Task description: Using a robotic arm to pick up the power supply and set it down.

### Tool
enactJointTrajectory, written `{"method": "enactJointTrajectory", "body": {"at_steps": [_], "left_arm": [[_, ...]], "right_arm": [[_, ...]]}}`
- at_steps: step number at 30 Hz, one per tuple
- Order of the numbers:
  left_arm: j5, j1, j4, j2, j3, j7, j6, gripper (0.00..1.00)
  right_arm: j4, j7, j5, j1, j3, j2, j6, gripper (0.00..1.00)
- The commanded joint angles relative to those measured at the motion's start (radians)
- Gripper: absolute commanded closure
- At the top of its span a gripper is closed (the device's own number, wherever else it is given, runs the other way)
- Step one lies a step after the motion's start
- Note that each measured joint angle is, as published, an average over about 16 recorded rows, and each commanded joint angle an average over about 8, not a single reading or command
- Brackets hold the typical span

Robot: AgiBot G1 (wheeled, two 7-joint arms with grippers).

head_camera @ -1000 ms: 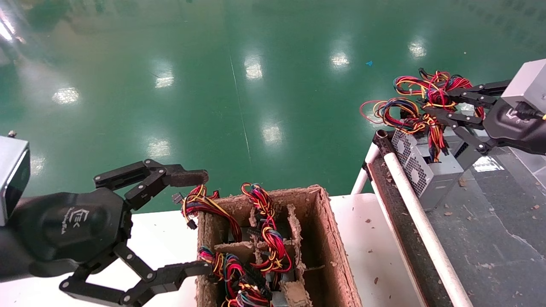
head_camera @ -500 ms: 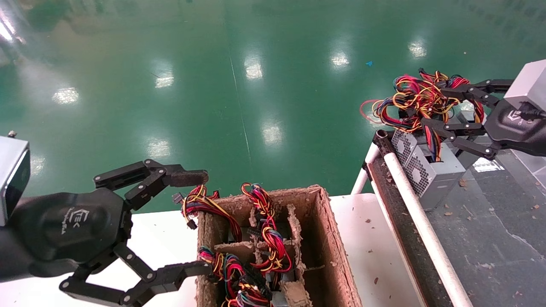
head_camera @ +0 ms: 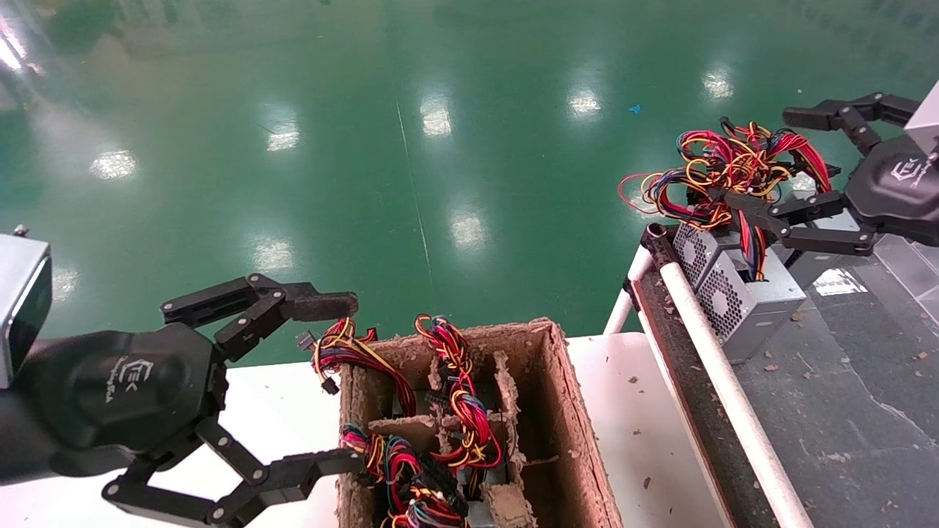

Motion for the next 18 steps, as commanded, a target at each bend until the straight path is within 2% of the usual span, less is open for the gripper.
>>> {"method": "enactJointTrajectory", "body": {"at_steps": [1, 18], "left_arm": [[0.0, 0.0, 0.0, 0.0, 0.0, 0.0, 0.0, 0.0], [0.0, 0.0, 0.0, 0.0, 0.0, 0.0, 0.0, 0.0]], "right_arm": [[-0.002, -0.001, 0.013, -0.003, 0.003, -0.001, -0.007, 0.0], [0.018, 0.024, 0.162, -0.065, -0.004, -0.025, -0.123, 0.0]]}}
